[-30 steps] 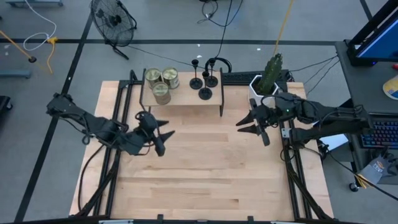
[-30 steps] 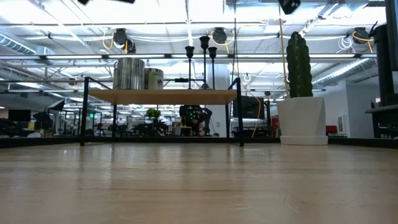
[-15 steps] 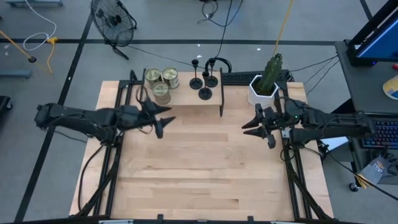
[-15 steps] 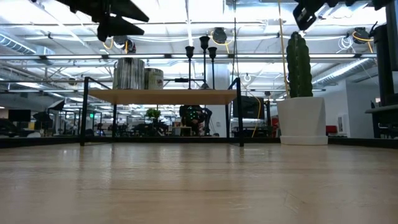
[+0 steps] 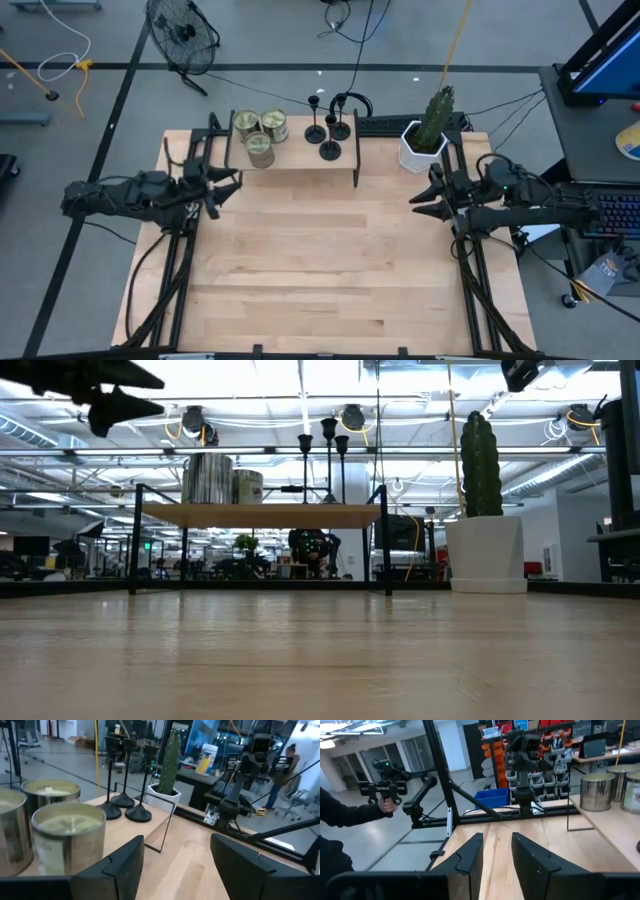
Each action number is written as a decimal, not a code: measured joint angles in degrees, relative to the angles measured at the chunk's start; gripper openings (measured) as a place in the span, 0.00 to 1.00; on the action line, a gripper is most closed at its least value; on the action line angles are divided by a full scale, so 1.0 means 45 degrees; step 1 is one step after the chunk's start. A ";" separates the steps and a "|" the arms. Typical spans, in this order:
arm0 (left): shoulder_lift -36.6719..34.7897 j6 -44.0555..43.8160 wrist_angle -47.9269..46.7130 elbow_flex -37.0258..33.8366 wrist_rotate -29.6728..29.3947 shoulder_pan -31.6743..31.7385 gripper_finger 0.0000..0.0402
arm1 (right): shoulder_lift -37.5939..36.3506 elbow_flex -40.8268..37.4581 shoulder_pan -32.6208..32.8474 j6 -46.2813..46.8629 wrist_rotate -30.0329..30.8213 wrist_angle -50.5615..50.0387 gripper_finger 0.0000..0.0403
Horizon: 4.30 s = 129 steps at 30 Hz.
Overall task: Pick & Place candle stick holders
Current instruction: Return to Home Position
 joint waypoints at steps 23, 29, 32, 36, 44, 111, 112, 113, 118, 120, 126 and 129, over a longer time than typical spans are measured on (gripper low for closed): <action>-0.3007 -0.4737 -0.1082 -0.2646 -0.0887 -0.1277 0.59 | -0.3510 -0.2526 0.0000 0.0083 0.0000 0.0098 0.23; -0.3005 -0.2102 0.0448 -0.3135 -0.0497 -0.1391 0.59 | -0.4279 -0.2841 0.0000 -0.0085 -0.0015 0.0022 0.23; -0.3004 -0.1255 0.2389 -0.4138 0.0319 -0.1390 0.59 | -0.4688 -0.3434 0.0000 0.0088 -0.0010 0.0135 0.23; -0.3004 -0.0560 0.4731 -0.5690 0.1168 -0.1392 0.59 | -0.5139 -0.4722 -0.0001 0.0503 -0.0015 0.1237 0.23; -0.3004 0.0076 0.3964 -0.5755 0.1158 -0.1257 0.59 | -0.5863 -0.6179 -0.0005 0.0484 0.0025 0.1386 0.23; -0.2979 0.0647 0.3633 -0.5789 0.1229 -0.1198 0.59 | -0.5780 -0.8689 -0.0015 -0.0558 0.2345 0.2704 0.23; -0.2979 0.0647 0.3633 -0.5789 0.1226 -0.1198 0.59 | -0.5780 -0.8689 -0.0010 -0.0562 0.2345 0.2704 0.23; -0.2979 0.0647 0.3633 -0.5789 0.1231 -0.1199 0.59 | -0.5778 -0.8689 -0.0011 -0.0558 0.2345 0.2708 0.23; -0.2979 0.0647 0.3633 -0.5789 0.1226 -0.1198 0.59 | -0.5776 -0.8689 -0.0015 -0.0558 0.2345 0.2704 0.23; -0.2979 0.0647 0.3633 -0.5789 0.1226 -0.1198 0.59 | -0.5780 -0.8689 -0.0010 -0.0562 0.2345 0.2709 0.23; -0.2979 0.0647 0.3633 -0.5789 0.1227 -0.1203 0.59 | -0.5775 -0.8689 -0.0010 -0.0558 0.2343 0.2704 0.23; -0.2979 0.0647 0.3633 -0.5789 0.1227 -0.1202 0.59 | -0.5780 -0.8689 -0.0010 -0.0562 0.2345 0.2704 0.23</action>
